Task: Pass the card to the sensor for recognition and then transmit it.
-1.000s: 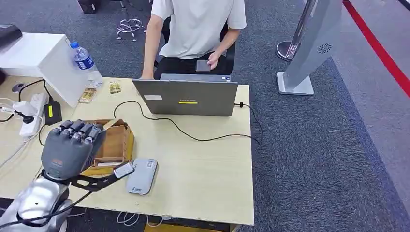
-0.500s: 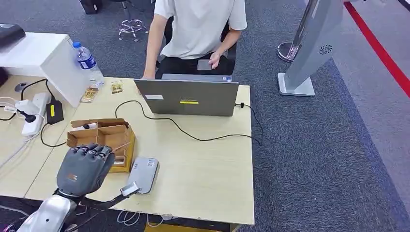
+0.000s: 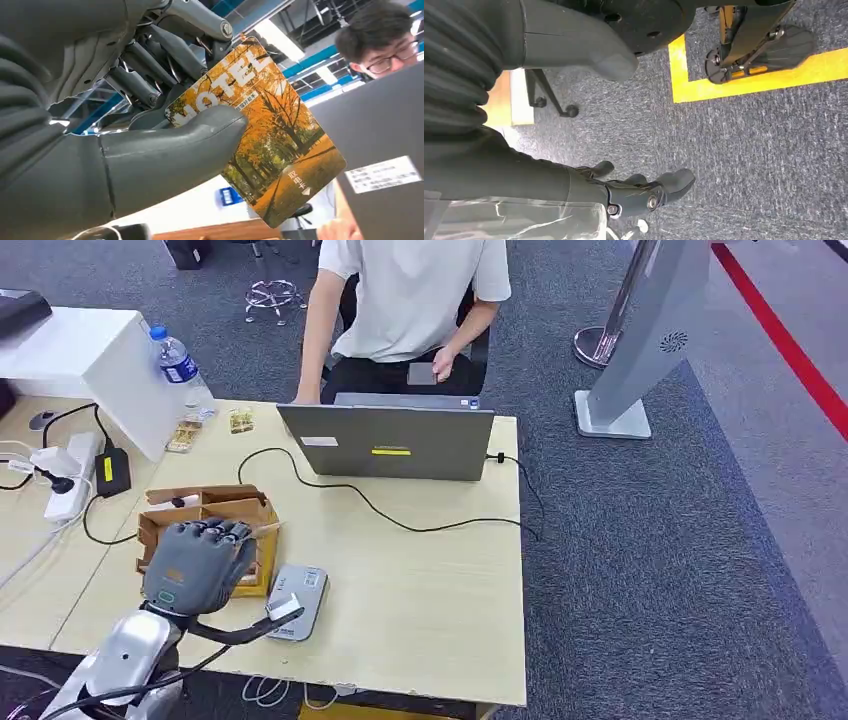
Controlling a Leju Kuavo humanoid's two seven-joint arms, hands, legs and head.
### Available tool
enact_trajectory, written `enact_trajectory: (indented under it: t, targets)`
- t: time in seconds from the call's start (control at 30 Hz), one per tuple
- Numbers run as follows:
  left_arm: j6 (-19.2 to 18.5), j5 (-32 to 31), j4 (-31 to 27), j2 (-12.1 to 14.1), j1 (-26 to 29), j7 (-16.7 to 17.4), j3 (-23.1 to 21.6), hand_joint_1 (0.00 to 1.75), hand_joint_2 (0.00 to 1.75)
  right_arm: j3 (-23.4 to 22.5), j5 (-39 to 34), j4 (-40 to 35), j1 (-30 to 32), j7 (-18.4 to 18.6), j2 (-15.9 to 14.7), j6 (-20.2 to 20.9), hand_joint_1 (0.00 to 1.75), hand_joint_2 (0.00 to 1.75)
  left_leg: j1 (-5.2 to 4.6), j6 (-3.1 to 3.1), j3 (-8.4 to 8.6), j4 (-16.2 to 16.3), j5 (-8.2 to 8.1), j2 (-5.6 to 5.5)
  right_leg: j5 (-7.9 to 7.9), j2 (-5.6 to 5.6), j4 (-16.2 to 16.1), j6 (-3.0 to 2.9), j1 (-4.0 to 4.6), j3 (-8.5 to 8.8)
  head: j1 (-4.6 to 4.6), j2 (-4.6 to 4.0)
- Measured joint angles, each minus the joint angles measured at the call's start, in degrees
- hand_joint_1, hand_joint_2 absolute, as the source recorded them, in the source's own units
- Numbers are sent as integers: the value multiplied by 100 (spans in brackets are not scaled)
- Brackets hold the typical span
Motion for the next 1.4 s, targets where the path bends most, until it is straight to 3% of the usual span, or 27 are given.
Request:
enact_trajectory:
  t: [0.1,0.37,0.6,0.87,1.17,1.3,1.4]
  targets:
    - [-42,-9,83,-20,-99,-37,-111,175,175,2,0,0,0,0,0,9,0,175,0,0,0,0,0,-1,0,0,0,0,0,0,2,0]
    - [-752,-69,473,26,-368,-86,-547,175,175,2,-33,0,0,0,0,76,0,175,0,0,0,0,0,-1,0,0,0,0,0,0,2,0]
    - [-1078,-278,686,142,-483,258,-842,175,175,0,-94,0,1,7,0,74,0,175,0,0,-1,0,0,-1,0,0,0,0,0,0,2,0]
    - [-1589,-159,817,426,-636,300,-1075,175,175,2,-116,2,0,46,0,57,0,175,1,0,0,0,0,-1,0,0,0,0,1,0,2,0]
    - [-2306,398,966,936,-941,-70,-1467,175,175,0,-127,7,1,83,0,66,0,175,2,0,0,0,1,-1,0,0,1,0,2,0,2,0]
    - [-2398,490,988,1139,-1120,-118,-1676,175,175,2,-133,7,1,83,0,76,0,175,1,0,0,0,1,-1,0,0,1,0,1,2,0,0]
    - [-2233,505,1025,1163,-1210,-81,-1790,175,175,2,-144,7,0,79,0,90,0,175,1,0,1,0,3,-1,0,0,1,0,1,1,0,0]
